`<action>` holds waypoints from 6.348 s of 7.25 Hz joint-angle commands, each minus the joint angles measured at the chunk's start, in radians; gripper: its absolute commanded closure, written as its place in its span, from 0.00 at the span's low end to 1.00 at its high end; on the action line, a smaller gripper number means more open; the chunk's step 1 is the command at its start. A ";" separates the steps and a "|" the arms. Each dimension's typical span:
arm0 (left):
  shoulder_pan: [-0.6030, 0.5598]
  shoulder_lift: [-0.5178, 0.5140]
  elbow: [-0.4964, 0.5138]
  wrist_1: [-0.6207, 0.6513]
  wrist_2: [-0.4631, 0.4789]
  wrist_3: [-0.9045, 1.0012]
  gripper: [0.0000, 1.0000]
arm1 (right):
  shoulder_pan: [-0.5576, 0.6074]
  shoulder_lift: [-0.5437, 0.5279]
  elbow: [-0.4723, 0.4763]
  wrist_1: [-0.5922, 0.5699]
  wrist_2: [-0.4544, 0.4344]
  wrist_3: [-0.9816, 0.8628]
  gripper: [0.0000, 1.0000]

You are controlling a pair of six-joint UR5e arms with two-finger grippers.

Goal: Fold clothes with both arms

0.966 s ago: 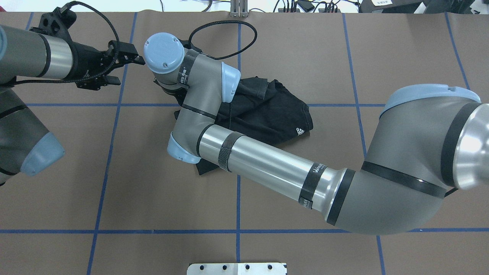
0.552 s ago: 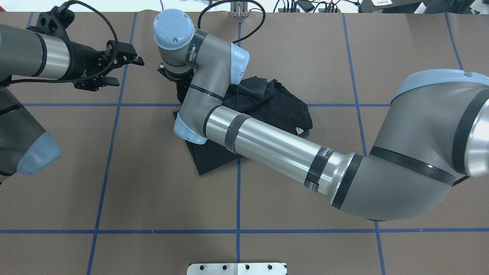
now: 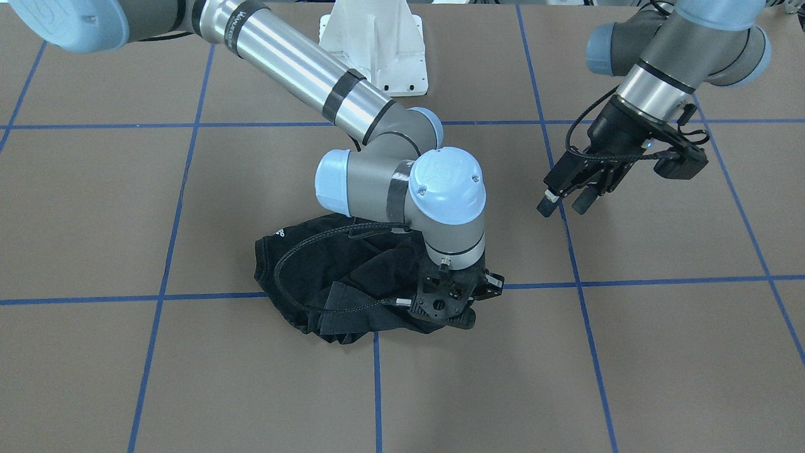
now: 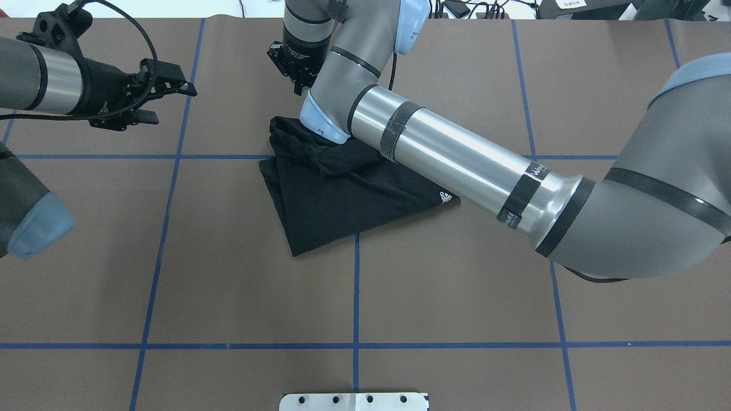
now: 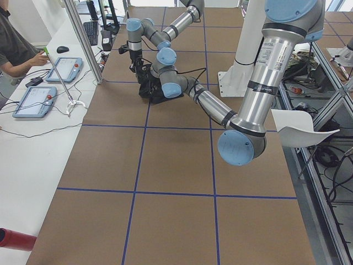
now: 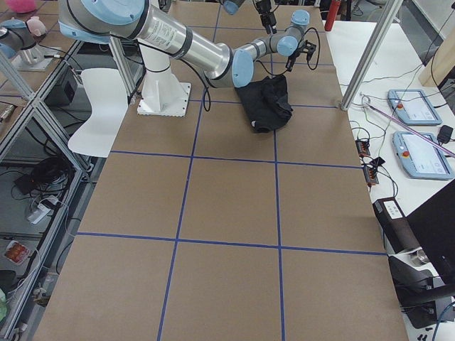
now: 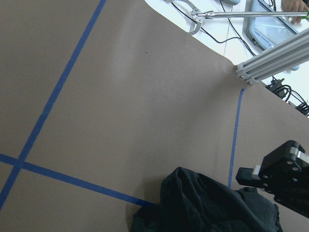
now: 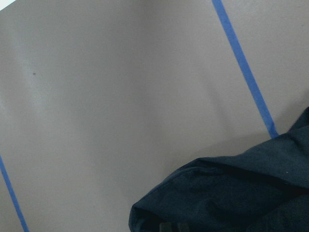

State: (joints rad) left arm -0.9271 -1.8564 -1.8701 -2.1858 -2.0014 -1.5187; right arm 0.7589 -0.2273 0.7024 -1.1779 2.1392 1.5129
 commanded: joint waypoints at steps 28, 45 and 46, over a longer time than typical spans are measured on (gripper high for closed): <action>-0.570 0.398 -0.030 0.439 -0.395 1.602 0.00 | 0.740 -1.390 1.096 -0.634 0.209 -1.611 0.00; -0.567 0.320 -0.015 0.425 -0.393 1.602 0.00 | 0.751 -1.373 1.144 -0.631 0.324 -1.605 0.00; -0.569 0.271 0.026 0.425 -0.393 1.602 0.00 | 0.751 -1.371 1.149 -0.631 0.326 -1.605 0.00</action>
State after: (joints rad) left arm -1.4949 -1.5335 -1.8827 -1.7612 -2.3951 0.0830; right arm 1.5089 -1.5994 1.8467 -1.8094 2.4477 -0.0917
